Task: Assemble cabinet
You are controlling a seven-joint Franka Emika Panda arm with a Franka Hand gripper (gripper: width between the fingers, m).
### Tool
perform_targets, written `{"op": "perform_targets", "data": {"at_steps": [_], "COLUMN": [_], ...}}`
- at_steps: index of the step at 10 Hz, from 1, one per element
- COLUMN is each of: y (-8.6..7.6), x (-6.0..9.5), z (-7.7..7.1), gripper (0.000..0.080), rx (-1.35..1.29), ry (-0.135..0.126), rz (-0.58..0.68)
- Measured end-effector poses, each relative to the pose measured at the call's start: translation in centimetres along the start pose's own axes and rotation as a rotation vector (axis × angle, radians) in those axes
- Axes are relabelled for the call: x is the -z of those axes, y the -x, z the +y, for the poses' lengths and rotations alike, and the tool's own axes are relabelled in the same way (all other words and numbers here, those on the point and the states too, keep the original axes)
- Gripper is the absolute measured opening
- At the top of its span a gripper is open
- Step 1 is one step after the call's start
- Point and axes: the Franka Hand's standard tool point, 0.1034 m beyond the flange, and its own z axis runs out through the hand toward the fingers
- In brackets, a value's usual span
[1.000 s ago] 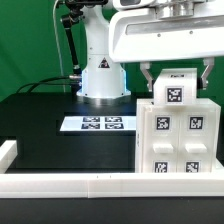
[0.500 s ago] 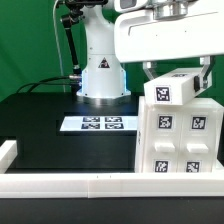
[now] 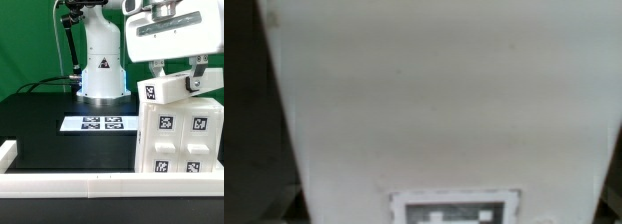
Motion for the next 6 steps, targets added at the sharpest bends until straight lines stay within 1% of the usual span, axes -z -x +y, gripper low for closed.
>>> {"op": "perform_targets", "data": {"at_steps": [1, 4, 6], "y": [-0.01, -0.13, -0.27], "x": [0.02, 0.06, 0.00], "z": [-0.03, -0.09, 0.01], "gripper": [0.0561, 0.0561, 0.0561], "rx": [-0.051, -0.325, -0.438], "ry": [-0.002, -0.012, -0.011], "rz": [-0.001, -0.018, -0.028]}}
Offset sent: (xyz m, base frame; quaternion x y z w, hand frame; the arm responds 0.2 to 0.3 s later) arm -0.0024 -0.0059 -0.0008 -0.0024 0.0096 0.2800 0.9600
